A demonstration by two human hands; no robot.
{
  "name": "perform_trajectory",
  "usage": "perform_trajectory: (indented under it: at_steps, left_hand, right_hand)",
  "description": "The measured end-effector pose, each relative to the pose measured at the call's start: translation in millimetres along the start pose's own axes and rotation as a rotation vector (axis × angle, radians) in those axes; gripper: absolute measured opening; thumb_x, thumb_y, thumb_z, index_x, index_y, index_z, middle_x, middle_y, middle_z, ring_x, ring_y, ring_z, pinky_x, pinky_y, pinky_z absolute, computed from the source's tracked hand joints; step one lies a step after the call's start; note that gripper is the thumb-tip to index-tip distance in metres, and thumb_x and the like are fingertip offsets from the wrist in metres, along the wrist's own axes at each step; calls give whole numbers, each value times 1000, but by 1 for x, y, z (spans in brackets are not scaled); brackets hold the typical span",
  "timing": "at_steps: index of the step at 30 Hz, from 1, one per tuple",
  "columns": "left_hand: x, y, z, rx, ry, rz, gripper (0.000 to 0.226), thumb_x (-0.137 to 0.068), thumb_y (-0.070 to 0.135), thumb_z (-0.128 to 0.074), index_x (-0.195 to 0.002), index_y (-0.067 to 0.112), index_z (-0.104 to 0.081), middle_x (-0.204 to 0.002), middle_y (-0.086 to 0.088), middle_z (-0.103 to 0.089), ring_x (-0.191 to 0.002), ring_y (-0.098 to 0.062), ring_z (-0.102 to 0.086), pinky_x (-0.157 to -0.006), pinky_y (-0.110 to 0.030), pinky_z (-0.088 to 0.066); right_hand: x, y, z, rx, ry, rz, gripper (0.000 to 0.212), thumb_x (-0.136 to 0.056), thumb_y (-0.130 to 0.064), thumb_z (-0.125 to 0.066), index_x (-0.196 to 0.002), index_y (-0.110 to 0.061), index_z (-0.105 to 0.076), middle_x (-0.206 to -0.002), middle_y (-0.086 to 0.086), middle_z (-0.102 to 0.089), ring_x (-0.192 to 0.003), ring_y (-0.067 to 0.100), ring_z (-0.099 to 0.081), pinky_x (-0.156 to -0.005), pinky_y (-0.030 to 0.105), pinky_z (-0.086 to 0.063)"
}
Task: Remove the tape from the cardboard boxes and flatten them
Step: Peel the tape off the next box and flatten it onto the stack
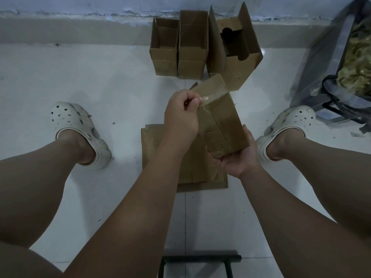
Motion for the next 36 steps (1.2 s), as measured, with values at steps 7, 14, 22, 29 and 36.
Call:
perform_trajectory:
  at_steps: [7, 14, 22, 29, 36]
  left_hand:
    - [5, -7, -1, 350, -211, 56, 23, -97, 12, -47, -81, 23, -59, -87, 1, -56, -85, -15, -52, -73, -24, -45]
    - [-9, 7, 14, -80, -258, -16, 36, -85, 47, -63, -109, 25, -49, -71, 6, -48, -65, -5, -50, -56, -11, -42]
    - [-8, 18, 15, -244, -190, -246, 22, -94, 42, -51, -78, 27, -46, -84, 7, -41, -70, -5, -40, -60, -2, -33]
    - [-12, 13, 20, -23, -77, -107, 39, -92, 46, -53, -85, 8, -57, -75, -3, -52, -64, 2, -45, -60, -8, -38]
    - [-17, 2, 27, -249, -75, -47, 28, -93, 38, -55, -75, 17, -54, -65, 7, -48, -57, 2, -47, -53, -6, -36]
  right_hand:
    - [1, -1, -2, -4, -9, 7, 66, -81, -67, -55, -120, -14, -67, -117, 17, -69, -97, 36, -70, -80, 47, -56]
    - [3, -7, -14, 72, 13, 53, 74, -68, -65, -63, -126, -19, -63, -119, 13, -69, -102, 32, -69, -77, 46, -56]
    - [3, -24, -25, 88, -36, 233, 70, -81, -66, -54, -133, -19, -57, -127, 14, -62, -112, 33, -61, -81, 45, -54]
    - [2, -36, -32, 159, -20, 297, 64, -84, -65, -54, -132, -23, -58, -124, 11, -66, -113, 31, -63, -81, 47, -54]
    - [6, -33, -28, 220, 89, 378, 57, -87, -62, -51, -132, -27, -54, -127, 7, -64, -112, 28, -64, -80, 45, -56]
Point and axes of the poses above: each hand's wrist, its own x-axis away from the middle knuckle, its own z-axis out of the back of the hand, y = z × x, the point moved 5 cm from there along -x, towards the middle knuckle
